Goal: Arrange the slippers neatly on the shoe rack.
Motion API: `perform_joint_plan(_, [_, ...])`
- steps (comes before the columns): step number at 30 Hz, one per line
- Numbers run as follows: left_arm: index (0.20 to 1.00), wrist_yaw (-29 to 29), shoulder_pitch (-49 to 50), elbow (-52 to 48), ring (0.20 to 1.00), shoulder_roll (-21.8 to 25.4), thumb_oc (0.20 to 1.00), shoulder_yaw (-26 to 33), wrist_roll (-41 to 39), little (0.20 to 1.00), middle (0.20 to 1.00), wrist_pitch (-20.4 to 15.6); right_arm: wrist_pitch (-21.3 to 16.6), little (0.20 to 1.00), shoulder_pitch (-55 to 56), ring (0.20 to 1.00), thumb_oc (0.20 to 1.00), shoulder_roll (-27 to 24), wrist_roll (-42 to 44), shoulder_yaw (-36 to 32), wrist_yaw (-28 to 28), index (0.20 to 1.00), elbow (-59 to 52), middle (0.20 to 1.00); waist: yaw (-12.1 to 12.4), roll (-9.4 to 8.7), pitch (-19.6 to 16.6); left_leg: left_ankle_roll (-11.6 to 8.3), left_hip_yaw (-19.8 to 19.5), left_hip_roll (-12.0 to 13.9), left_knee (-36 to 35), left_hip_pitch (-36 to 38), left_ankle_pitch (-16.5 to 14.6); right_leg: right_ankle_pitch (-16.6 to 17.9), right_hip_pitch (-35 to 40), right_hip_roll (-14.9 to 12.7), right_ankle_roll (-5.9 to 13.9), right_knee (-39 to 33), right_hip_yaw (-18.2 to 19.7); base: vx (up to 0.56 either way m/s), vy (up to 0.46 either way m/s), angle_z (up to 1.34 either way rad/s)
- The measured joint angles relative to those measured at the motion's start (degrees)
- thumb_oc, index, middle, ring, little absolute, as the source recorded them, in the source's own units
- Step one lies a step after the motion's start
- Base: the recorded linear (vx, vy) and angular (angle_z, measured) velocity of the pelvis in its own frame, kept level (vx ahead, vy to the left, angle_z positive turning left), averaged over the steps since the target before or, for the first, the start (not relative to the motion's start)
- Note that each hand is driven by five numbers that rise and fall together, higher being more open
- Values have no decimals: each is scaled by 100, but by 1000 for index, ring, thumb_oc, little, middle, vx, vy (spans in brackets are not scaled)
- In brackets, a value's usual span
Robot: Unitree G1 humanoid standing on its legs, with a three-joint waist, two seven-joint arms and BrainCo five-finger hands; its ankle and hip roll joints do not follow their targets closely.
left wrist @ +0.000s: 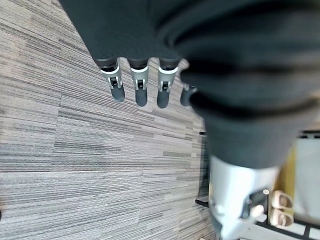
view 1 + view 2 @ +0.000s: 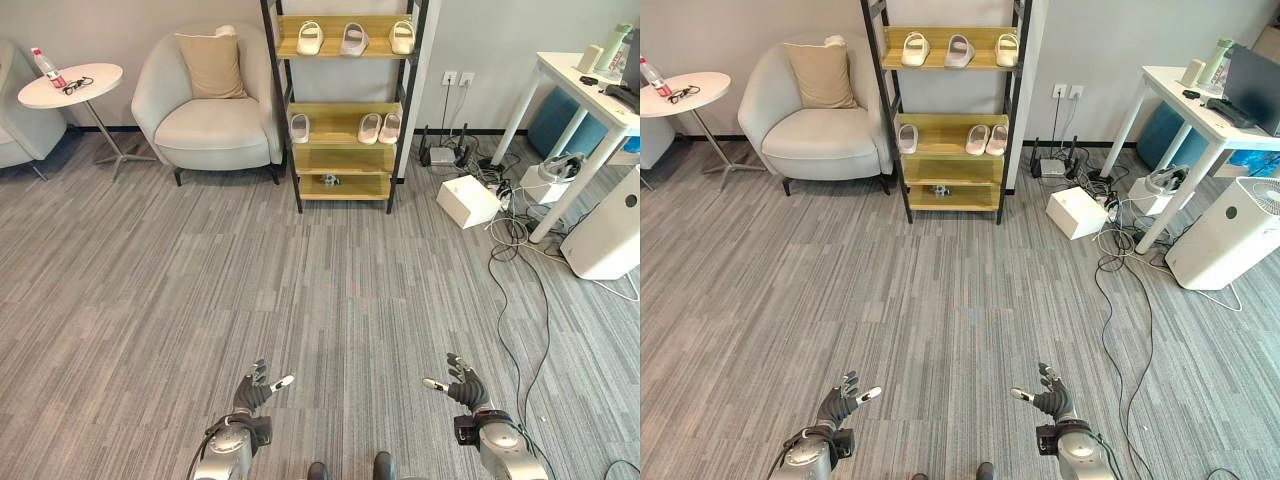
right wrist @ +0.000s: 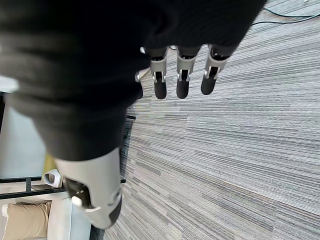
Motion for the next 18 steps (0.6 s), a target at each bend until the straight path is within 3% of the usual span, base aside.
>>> perform_joint_plan(5, [1000, -3, 26, 4, 1000, 2, 1000, -2, 1, 1000, 1000, 35, 2, 1000, 17, 1000, 1000, 153, 112, 4, 17, 1000, 0, 1000, -3, -35, 70, -3, 8, 0, -4, 69, -3, -80, 61, -2, 111, -30, 14, -1, -3, -1])
perform_joint_plan(18, [1000, 16, 60, 2, 1000, -2, 1000, 1, 1, 1000, 1000, 97, 100, 1000, 179, 1000, 1000, 135, 95, 12, 14, 1000, 6, 1000, 2, -23, 62, -8, 69, 1, -3, 56, 7, -40, 29, 1, 83, -30, 88, 3, -10, -3])
